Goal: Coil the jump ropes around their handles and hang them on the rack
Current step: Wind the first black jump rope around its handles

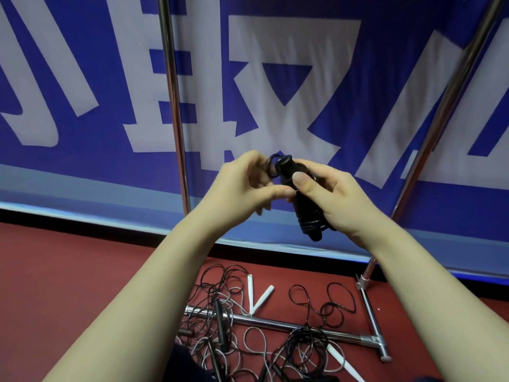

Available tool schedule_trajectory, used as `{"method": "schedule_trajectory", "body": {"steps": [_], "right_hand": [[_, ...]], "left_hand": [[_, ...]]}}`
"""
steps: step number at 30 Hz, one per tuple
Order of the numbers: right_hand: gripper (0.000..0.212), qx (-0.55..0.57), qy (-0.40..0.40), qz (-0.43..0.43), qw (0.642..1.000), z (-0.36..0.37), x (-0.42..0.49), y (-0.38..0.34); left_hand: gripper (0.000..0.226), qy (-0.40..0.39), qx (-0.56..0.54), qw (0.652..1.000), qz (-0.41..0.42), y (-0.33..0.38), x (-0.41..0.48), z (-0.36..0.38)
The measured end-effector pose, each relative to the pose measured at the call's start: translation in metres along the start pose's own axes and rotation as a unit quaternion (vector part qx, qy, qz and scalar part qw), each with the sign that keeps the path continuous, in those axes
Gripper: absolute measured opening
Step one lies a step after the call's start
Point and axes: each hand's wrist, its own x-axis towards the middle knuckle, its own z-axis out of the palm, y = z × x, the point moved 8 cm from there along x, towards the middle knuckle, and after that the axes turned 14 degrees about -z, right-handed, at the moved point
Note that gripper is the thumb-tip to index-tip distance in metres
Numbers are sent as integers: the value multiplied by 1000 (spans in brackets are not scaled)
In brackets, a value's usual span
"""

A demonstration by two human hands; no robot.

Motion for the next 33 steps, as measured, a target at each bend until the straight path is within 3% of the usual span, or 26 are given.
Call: {"method": "schedule_trajectory", "body": {"steps": [3, 5, 7, 10, 13, 16, 22, 26, 33], "right_hand": [[21, -66, 70, -30, 995, -6, 0, -3], [31, -102, 114, -35, 988, -12, 0, 0], [39, -139, 130, -39, 981, -14, -1, 3], [34, -86, 140, -54, 985, -6, 0, -1], [30, -12, 173, -46, 984, 1, 0, -3], [46, 11, 176, -7, 984, 9, 0, 5], [46, 119, 177, 9, 977, 18, 4, 2], [39, 244, 181, 24, 952, 24, 8, -3], [15, 138, 296, 88, 941, -18, 3, 6]], "left_hand": [[60, 29, -76, 995, -53, -16, 6, 4], [49, 58, -123, 987, -81, -23, 7, 6], [29, 20, -197, 974, -105, -23, 6, 20], [34, -48, -225, 967, -107, -12, 0, 43], [35, -45, -268, 957, -100, -8, -1, 47], [29, -43, -299, 950, -81, -5, -2, 49], [26, -22, -267, 964, -1, 4, -5, 38], [27, 12, -220, 975, 32, 9, -3, 26], [8, -31, -135, 990, -4, 1, -8, 28]]}}
